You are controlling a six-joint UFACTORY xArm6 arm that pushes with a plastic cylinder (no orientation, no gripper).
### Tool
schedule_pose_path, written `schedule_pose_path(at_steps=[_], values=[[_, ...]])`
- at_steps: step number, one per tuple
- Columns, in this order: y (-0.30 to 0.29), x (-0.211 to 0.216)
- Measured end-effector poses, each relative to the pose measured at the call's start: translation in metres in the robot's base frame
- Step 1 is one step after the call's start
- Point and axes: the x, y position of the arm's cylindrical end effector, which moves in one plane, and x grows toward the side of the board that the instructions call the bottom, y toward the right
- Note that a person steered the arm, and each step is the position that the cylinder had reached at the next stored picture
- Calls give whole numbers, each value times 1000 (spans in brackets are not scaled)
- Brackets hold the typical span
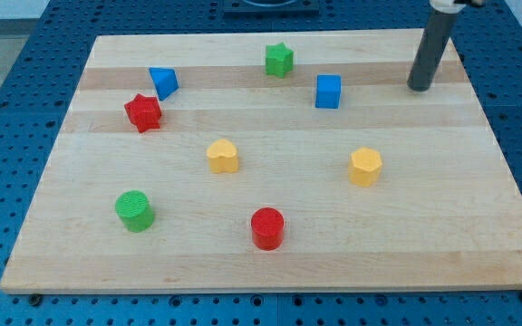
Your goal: Move the blue cube into the right side of the green star
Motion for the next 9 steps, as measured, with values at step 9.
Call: schedule_pose_path(at_steps=[9], values=[[-153,20]])
